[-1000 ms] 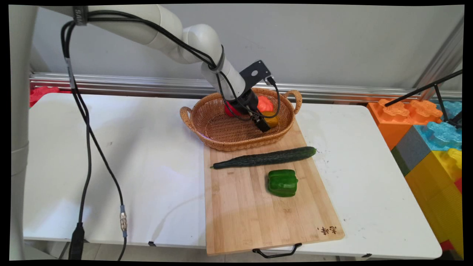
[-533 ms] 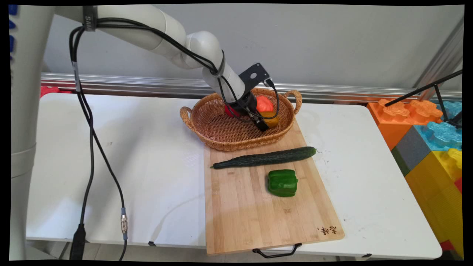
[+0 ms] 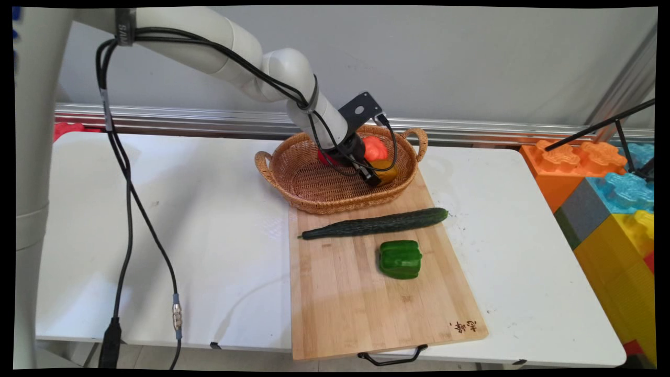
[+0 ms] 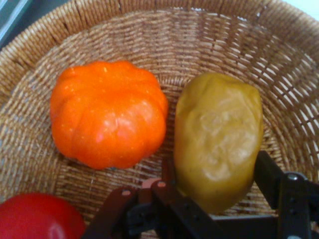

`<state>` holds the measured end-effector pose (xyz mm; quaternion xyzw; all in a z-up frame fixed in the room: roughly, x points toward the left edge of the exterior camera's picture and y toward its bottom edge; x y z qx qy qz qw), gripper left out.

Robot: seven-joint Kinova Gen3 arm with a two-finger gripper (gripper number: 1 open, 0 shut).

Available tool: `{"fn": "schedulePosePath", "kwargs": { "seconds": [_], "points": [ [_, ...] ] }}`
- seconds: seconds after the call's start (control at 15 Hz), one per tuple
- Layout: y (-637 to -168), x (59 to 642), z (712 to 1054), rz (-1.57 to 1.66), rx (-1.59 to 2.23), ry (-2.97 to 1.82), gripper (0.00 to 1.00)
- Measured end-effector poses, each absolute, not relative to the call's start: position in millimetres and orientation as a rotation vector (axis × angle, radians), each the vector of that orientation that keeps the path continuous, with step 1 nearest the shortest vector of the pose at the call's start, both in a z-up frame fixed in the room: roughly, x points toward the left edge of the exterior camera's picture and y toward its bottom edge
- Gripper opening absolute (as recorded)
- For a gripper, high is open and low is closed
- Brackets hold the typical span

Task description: Place the picked object on the cutting board

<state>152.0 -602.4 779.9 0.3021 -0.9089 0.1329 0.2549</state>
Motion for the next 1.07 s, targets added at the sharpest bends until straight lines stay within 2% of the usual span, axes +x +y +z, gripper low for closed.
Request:
{"fn": "schedulePosePath", "kwargs": {
  "seconds": [0.33, 0.67, 1.07],
  "points": [
    [-584.7, 147.0, 830.0, 0.421, 0.782, -2.415, 0.00],
    [-535.9, 147.7, 891.9, 0.358, 0.759, -2.421, 0.00],
    [-474.0, 175.9, 914.4, 0.214, 0.727, -2.520, 0.00]
  ]
}}
